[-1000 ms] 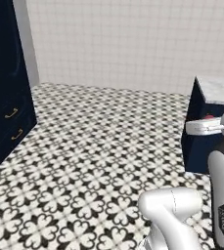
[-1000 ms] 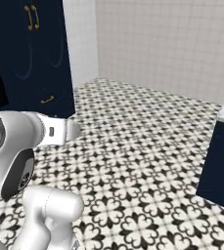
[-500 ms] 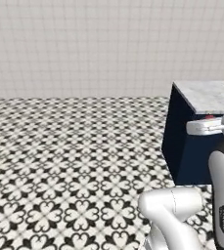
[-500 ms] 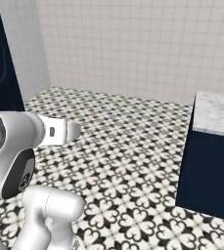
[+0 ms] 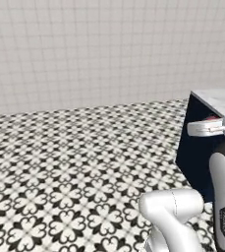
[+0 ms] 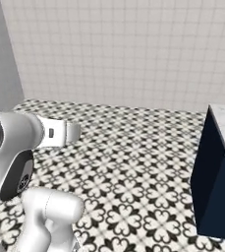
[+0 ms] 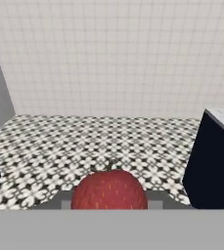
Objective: Take the strawberry from the fridge and place it on top of the pancake, located on the dining counter.
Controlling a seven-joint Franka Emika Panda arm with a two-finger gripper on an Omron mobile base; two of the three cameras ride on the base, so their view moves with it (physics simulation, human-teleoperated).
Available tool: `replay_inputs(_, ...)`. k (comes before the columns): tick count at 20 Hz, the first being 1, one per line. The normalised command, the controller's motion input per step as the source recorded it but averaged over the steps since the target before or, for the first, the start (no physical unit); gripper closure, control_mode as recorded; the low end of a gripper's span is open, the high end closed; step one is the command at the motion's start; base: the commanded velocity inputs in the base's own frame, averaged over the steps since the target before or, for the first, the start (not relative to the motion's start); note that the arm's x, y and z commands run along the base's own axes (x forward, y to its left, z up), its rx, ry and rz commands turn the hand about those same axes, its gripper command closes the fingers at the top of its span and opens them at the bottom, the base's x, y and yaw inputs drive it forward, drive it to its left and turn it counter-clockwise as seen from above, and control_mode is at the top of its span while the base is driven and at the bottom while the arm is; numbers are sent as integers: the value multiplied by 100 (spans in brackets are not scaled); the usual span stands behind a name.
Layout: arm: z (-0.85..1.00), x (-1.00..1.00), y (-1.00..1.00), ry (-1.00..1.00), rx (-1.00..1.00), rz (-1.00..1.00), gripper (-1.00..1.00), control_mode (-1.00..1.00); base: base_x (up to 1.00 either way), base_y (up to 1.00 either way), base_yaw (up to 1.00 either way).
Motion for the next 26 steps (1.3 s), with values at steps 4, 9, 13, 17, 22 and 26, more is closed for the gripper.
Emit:
replay_inputs(4,0,0,0,0,0,0,100,100,100,74,-25)
replay_inputs(9,0,0,0,0,0,0,100,100,100,66,-23)
replay_inputs(13,0,0,0,0,0,0,100,100,100,44,-30)
replay_inputs(17,0,0,0,0,0,0,100,100,100,37,-40)
replay_inputs(22,0,0,0,0,0,0,100,100,99,28,-48)
replay_inputs(26,0,0,0,0,0,0,100,100,96,54,-49)
